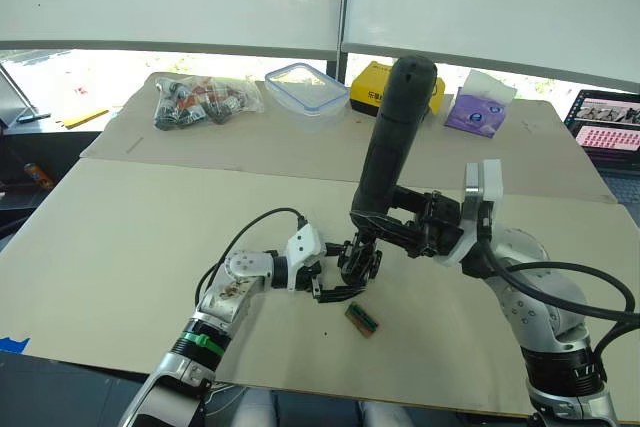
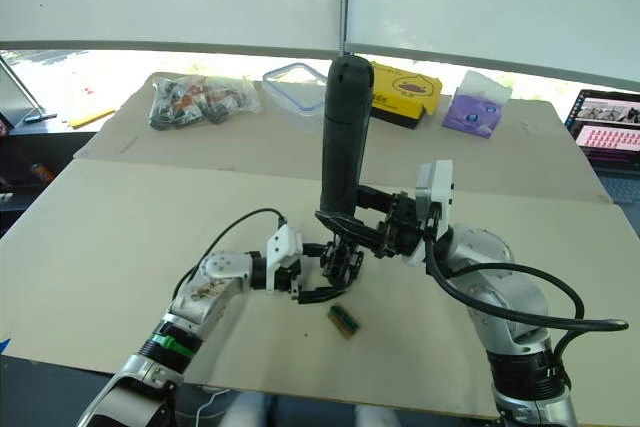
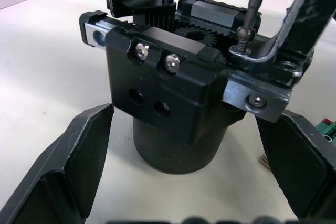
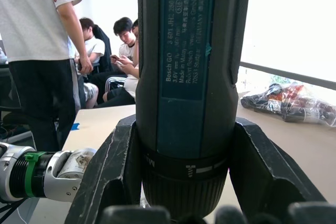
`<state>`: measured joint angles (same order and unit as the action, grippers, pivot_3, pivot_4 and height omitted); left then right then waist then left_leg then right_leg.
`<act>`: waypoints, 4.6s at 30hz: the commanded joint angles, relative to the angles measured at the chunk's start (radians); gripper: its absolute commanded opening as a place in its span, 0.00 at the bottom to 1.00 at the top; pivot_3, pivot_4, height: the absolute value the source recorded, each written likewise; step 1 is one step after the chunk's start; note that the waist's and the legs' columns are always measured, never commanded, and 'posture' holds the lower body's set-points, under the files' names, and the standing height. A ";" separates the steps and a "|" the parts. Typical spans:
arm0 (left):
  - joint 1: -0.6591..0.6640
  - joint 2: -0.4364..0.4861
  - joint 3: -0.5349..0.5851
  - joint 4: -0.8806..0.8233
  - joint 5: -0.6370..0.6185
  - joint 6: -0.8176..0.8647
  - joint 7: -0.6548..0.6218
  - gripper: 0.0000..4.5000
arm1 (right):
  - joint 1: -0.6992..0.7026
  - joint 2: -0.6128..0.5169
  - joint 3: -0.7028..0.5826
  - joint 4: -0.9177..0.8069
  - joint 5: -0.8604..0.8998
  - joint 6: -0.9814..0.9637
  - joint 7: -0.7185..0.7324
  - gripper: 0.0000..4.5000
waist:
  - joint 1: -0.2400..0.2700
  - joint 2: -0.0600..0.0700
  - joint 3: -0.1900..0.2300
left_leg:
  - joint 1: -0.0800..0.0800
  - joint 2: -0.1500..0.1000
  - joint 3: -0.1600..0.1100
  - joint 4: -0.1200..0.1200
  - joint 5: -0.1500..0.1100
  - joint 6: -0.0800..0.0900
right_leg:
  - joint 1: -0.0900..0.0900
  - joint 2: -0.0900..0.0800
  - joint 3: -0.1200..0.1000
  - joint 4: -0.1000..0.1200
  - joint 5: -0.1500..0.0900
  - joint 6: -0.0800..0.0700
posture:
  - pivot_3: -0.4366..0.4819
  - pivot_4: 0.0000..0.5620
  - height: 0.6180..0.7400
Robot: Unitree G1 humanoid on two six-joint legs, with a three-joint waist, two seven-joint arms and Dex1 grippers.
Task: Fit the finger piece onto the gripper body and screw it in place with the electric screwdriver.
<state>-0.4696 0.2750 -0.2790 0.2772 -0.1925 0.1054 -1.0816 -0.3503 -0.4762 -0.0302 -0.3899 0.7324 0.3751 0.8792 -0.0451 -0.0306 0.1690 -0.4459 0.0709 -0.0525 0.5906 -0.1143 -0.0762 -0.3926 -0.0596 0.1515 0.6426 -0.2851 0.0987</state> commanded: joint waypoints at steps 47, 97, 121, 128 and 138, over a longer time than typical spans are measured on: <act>0.000 -0.033 -0.038 0.017 0.042 0.014 0.011 0.73 | 0.012 -0.028 0.052 -0.034 -0.044 0.045 -0.026 0.42 | 0.000 0.000 -0.001 | 0.001 0.000 -0.001 0.000 0.000 0.000 | 0.002 0.000 0.000 0.000 0.000 0.000 | 0.48 0.27 1.00; -0.003 -0.053 -0.010 0.055 0.043 0.026 0.085 0.78 | -0.110 -0.090 -0.164 -0.134 0.219 0.051 0.027 0.42 | 0.002 0.002 -0.003 | 0.003 0.000 -0.001 0.000 0.000 0.000 | 0.003 0.000 0.000 -0.001 -0.003 -0.006 | 0.48 0.27 1.00; 0.282 0.419 0.334 -0.067 -0.243 -0.137 -0.357 0.99 | 0.483 -0.194 -0.556 -0.285 0.196 -0.038 0.069 0.42 | -0.001 0.003 -0.001 | 0.001 0.000 0.000 -0.003 0.000 0.000 | -0.001 -0.001 0.000 -0.001 -0.006 -0.009 | 0.48 0.27 1.00; 0.303 0.422 0.317 -0.203 -0.271 -0.062 -0.347 0.99 | 0.490 -0.130 -0.446 -0.332 0.148 -0.114 0.086 0.42 | -0.004 0.002 -0.001 | 0.001 0.000 0.001 -0.002 -0.004 -0.007 | -0.001 -0.002 0.000 -0.001 -0.006 -0.010 | 0.48 0.27 1.00; 0.252 0.304 0.099 -0.312 -0.143 -0.005 -0.233 0.99 | 0.384 -0.069 -0.141 -0.291 0.019 -0.173 0.134 0.42 | 0.000 0.001 0.000 | 0.000 0.000 0.001 -0.002 0.000 -0.001 | -0.001 -0.001 0.000 -0.001 -0.006 -0.009 | 0.48 0.27 1.00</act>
<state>-0.1961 0.5912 -0.1621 -0.0219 -0.3520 0.1001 -1.3414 0.0576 -0.5571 -0.1740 -0.6800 0.7606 0.2571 1.0046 -0.0450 -0.0294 0.1690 -0.4458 0.0712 -0.0517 0.5895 -0.1146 -0.0767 -0.3938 -0.0608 0.1514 0.6418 -0.2909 0.0893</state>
